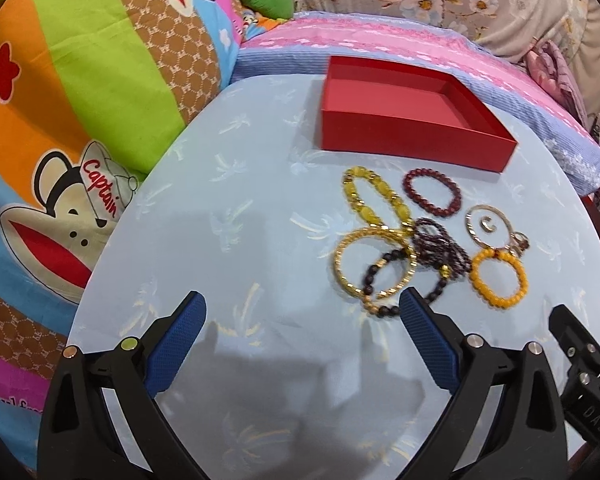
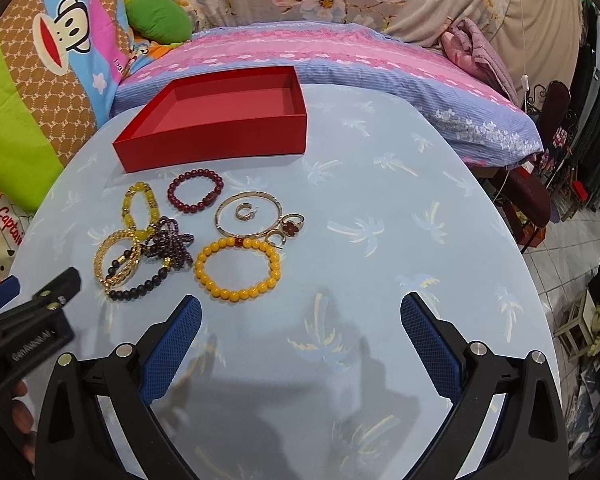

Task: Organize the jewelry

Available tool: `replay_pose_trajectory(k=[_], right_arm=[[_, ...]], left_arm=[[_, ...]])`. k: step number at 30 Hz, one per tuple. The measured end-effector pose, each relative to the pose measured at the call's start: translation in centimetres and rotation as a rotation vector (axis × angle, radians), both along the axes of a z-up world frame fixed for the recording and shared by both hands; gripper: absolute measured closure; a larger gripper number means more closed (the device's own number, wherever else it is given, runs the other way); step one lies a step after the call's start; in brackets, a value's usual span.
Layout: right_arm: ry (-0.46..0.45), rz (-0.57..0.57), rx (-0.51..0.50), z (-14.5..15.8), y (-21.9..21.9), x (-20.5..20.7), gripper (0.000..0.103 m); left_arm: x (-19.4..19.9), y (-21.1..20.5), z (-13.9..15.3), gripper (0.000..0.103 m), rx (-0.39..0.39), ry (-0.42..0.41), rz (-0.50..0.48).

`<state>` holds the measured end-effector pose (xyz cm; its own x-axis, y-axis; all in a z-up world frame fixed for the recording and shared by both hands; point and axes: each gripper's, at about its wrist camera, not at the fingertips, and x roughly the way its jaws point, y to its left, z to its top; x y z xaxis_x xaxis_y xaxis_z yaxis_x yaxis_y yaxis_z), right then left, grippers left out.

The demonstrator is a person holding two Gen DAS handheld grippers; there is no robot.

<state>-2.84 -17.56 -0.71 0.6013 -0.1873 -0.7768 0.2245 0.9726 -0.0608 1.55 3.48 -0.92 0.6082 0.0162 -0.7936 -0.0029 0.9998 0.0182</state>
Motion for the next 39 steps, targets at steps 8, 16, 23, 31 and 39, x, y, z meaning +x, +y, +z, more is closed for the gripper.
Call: replay_pose_trajectory(k=[8, 16, 23, 31, 39], right_arm=[[0.027, 0.015, -0.013, -1.6, -0.2, 2.7, 0.010], [0.073, 0.036, 0.025, -3.5, -0.1, 5.0, 0.037], [0.076, 0.063, 0.044, -4.2, 0.1, 5.6, 0.060], [0.070, 0.091, 0.062, -4.1, 0.1, 5.8, 0.096], [0.074, 0.085, 0.093, -4.1, -0.6, 5.7, 0.096]], left_arm=[[1.7, 1.3, -1.1, 0.010, 0.014, 0.031, 0.031], [3.1, 0.8, -2.0, 0.010, 0.013, 0.058, 0.016], [5.0, -0.1, -2.6, 0.010, -0.003, 0.068, -0.007], [4.7, -2.5, -2.1, 0.009, -0.043, 0.056, -0.102], [5.6, -3.1, -4.0, 0.009, -0.052, 0.107, -0.100]])
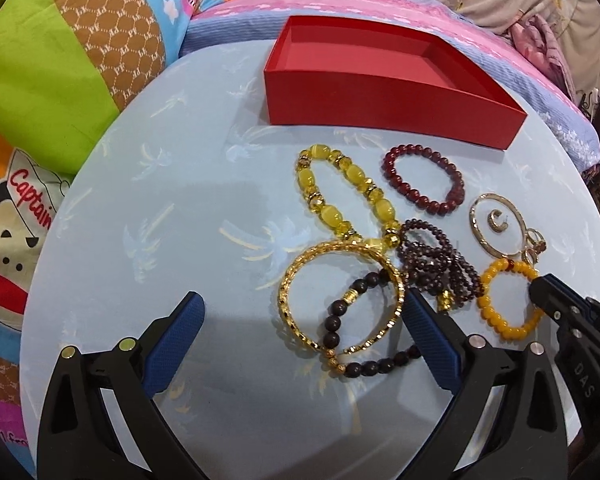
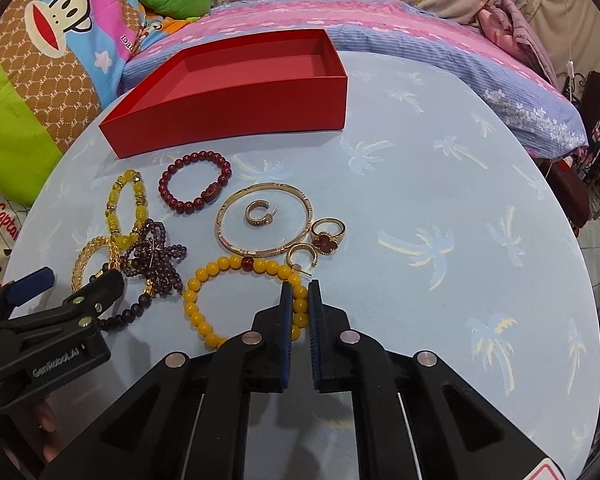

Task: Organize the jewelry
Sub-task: 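Grasp the twisted gold cuff with the left tool while the right tool grasps the orange bead bracelet, then carry both bracelets into the red box and open both tools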

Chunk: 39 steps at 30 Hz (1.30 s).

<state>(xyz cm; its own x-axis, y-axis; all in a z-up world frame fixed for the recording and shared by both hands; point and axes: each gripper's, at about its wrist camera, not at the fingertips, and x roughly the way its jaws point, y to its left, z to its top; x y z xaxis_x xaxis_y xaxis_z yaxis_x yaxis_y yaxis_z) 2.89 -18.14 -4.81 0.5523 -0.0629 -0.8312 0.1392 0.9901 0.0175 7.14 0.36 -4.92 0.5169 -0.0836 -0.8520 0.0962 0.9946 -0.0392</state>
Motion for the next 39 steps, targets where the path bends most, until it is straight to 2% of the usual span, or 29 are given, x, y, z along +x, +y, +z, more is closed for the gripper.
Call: replay_pose_trajectory(k=[4, 5, 9, 18, 29, 34, 39], right_arm=[[0.001, -0.003, 0.006, 0.0, -0.1, 0.0, 0.096], [0.001, -0.003, 0.006, 0.0, -0.1, 0.0, 0.096], [0.004, -0.009, 0.025, 0.1, -0.3, 0.0, 0.096], [-0.047, 0.008, 0.014, 2.2, 0.1, -1.2, 0.096], [-0.134, 0.028, 0.040, 6.8, -0.5, -2.4, 0.096], [-0.178, 0.061, 0.033, 9.3, -1.0, -0.5, 0.096], [-0.207, 0.105, 0.049, 11.7, -1.5, 4.4, 0.096]], left_arm=[[0.4, 0.4, 0.0, 0.013, -0.027, -0.016, 0.003], [0.4, 0.4, 0.1, 0.018, -0.032, -0.024, -0.007], [0.3, 0.0, 0.7, 0.047, -0.050, -0.039, -0.057], [-0.7, 0.5, 1.6, 0.047, -0.095, -0.021, -0.061], [-2.4, 1.1, 6.5, 0.047, -0.098, -0.103, -0.079], [-0.7, 0.8, 9.0, 0.047, -0.071, -0.150, -0.101], [3.7, 0.0, 11.4, 0.047, -0.076, -0.196, -0.125]])
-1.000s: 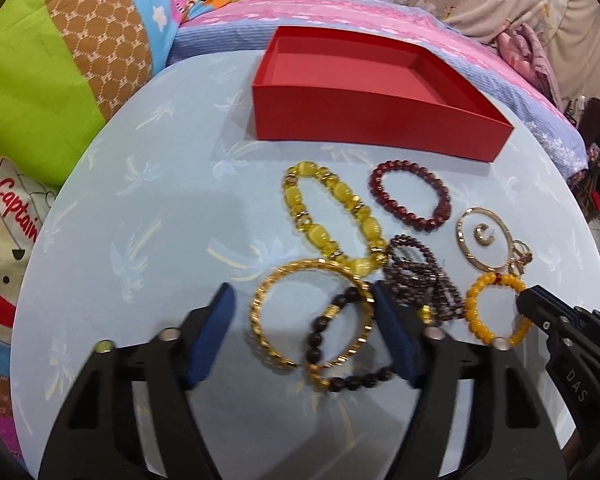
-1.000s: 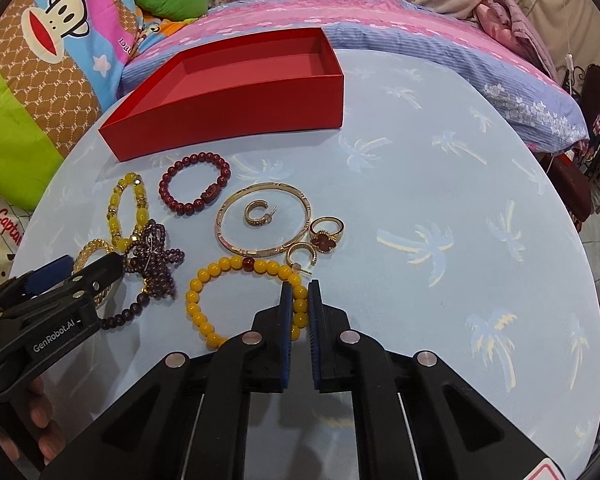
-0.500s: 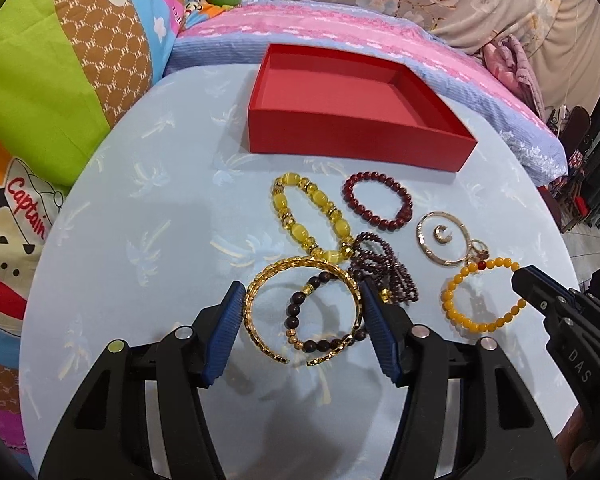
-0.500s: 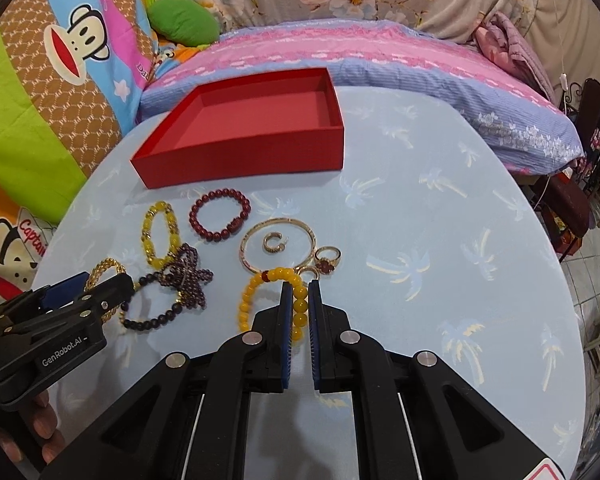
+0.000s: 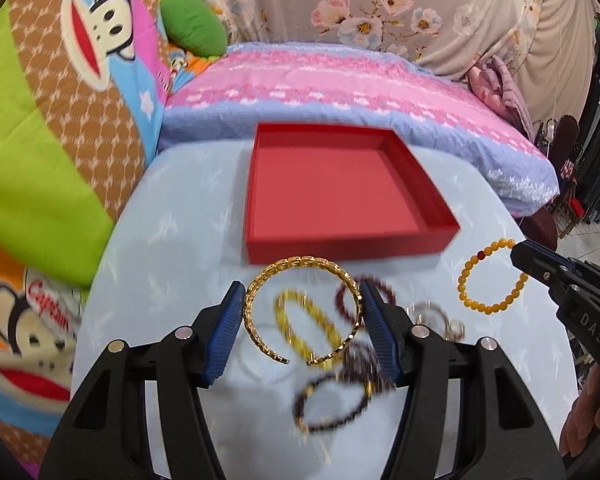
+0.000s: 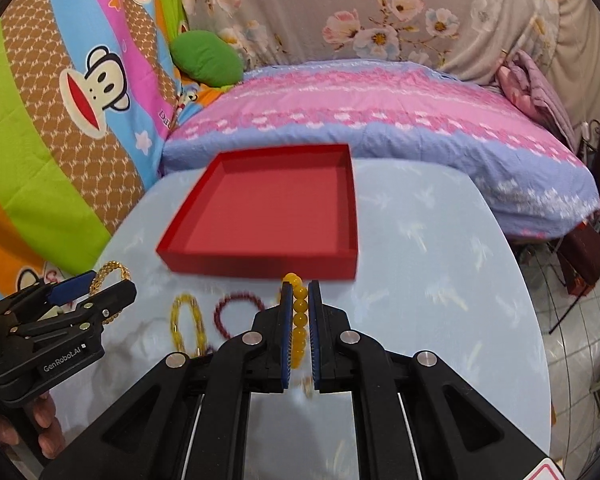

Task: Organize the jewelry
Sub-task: 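Carry both bracelets into the red box and open both tools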

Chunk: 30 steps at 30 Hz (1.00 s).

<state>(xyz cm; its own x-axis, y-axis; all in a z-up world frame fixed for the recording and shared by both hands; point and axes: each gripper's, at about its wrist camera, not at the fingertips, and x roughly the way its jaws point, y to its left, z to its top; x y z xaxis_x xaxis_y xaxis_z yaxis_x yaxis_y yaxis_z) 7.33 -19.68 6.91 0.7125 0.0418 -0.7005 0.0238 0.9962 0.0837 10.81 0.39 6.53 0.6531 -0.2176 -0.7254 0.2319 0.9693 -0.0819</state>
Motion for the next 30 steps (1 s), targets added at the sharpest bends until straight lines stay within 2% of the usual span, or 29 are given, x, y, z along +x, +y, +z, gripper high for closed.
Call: replay_pose_trajectory(k=[5, 8, 11, 17, 20, 26, 27, 30], right_arm=[[0.021, 0.056, 0.054, 1.3, -0.4, 7.8, 0.096], [0.042, 0.086, 0.085, 1.4, -0.3, 12.3, 0.096], [0.087, 0.114, 0.126, 0.5, -0.2, 17.3, 0.096], [0.161, 0.109, 0.129, -2.5, -0.6, 24.6, 0.096], [0.193, 0.087, 0.103, -4.4, -1.1, 26.8, 0.096], [0.243, 0.020, 0.019, -7.4, -2.4, 29.0, 0.094], [0.249, 0.012, 0.015, -7.7, -2.6, 29.1, 0.091], [0.265, -0.011, 0.009, -8.6, -3.2, 28.9, 0.081]], left_arm=[[6.1, -1.2, 2.0, 0.047, -0.001, -0.045, -0.018], [10.3, -2.5, 2.3, 0.047, 0.029, -0.068, -0.028], [14.5, -3.8, 1.7, 0.047, 0.038, -0.050, -0.042], [21.3, -5.8, -1.4, 0.047, 0.067, 0.013, -0.043], [23.8, -6.3, -2.9, 0.047, 0.078, 0.041, -0.032], [26.2, -6.9, -5.3, 0.046, 0.104, 0.086, -0.009], [26.2, -7.0, -5.6, 0.046, 0.113, 0.082, -0.001], [26.1, -7.1, -6.1, 0.038, 0.154, 0.061, 0.016]])
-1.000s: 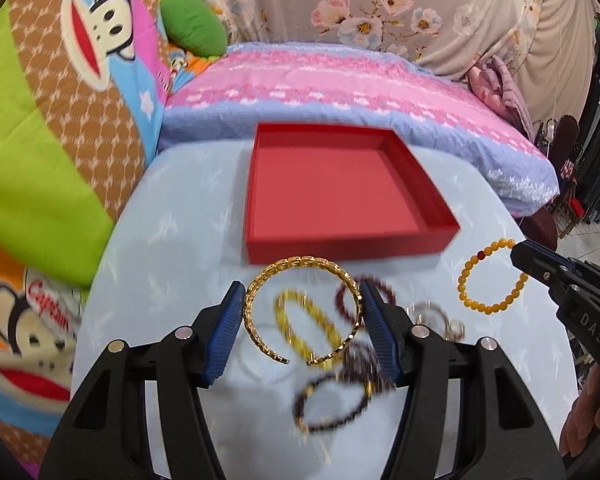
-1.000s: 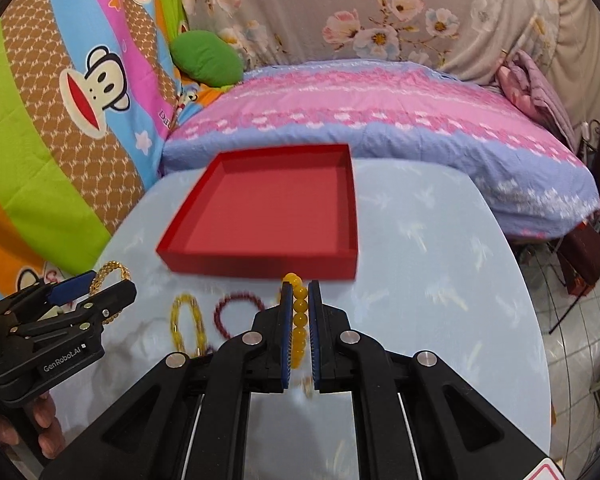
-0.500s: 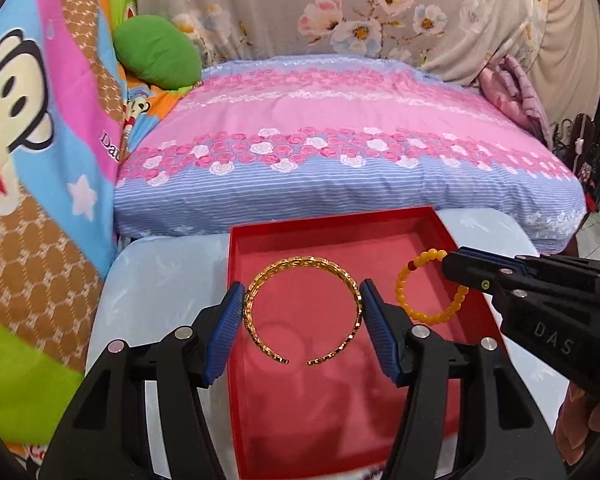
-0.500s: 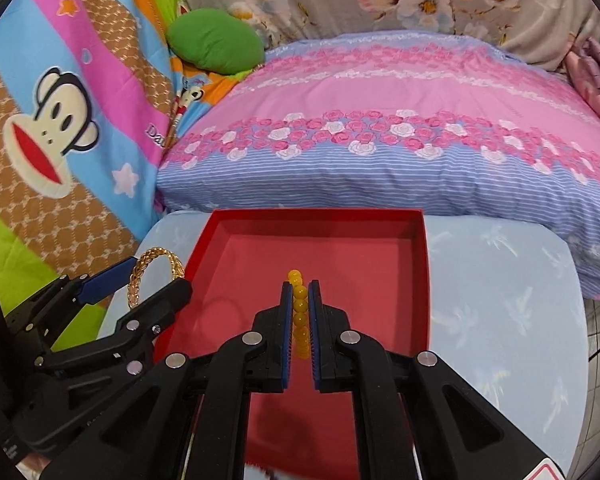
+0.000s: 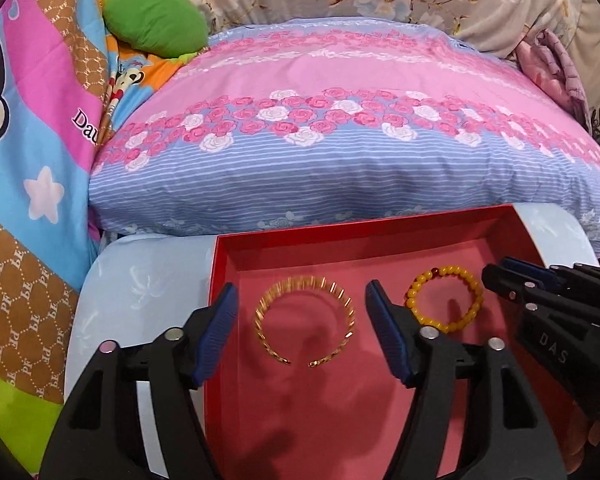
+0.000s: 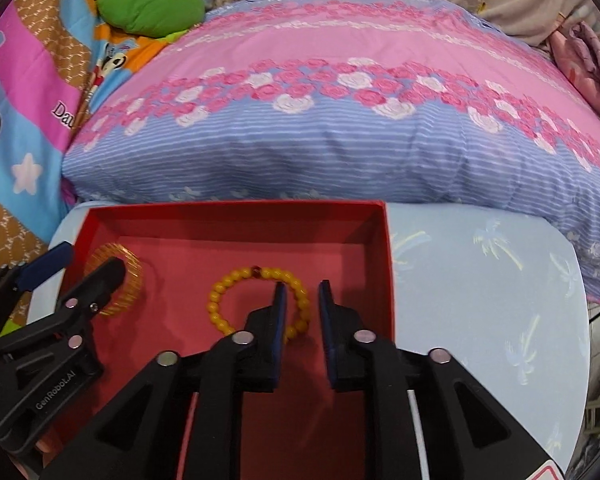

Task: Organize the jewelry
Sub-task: 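Carry both bracelets into the red box and open both tools, then withdraw both tools from the red box back toward the jewelry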

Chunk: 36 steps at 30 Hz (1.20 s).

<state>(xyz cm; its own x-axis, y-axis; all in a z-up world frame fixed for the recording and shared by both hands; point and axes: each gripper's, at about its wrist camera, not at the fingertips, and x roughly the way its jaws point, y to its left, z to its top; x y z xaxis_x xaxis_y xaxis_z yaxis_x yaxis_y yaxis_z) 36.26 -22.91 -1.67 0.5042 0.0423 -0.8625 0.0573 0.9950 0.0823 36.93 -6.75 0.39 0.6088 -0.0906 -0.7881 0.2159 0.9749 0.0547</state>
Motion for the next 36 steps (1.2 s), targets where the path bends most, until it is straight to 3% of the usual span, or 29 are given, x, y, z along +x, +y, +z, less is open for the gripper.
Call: replay_pose_trajectory(k=[16, 23, 30, 36], right_arm=[[-0.012, -0.026, -0.010, -0.2, -0.2, -2.1, 0.080], [-0.087, -0.014, -0.034, 2.4, 0.4, -4.5, 0.080], [-0.170, 0.001, -0.012, 6.2, 0.5, -10.4, 0.073], [-0.200, 0.013, -0.011, 7.2, 0.9, -17.5, 0.068]], left_arm=[[-1.6, 0.6, -0.7, 0.037, -0.004, 0.002, 0.019], [-3.1, 0.6, 1.7, 0.037, -0.006, -0.058, 0.024], [-8.1, 3.1, 5.2, 0.030, -0.057, -0.106, 0.025], [-14.0, 6.8, 5.4, 0.030, -0.062, -0.106, 0.061]])
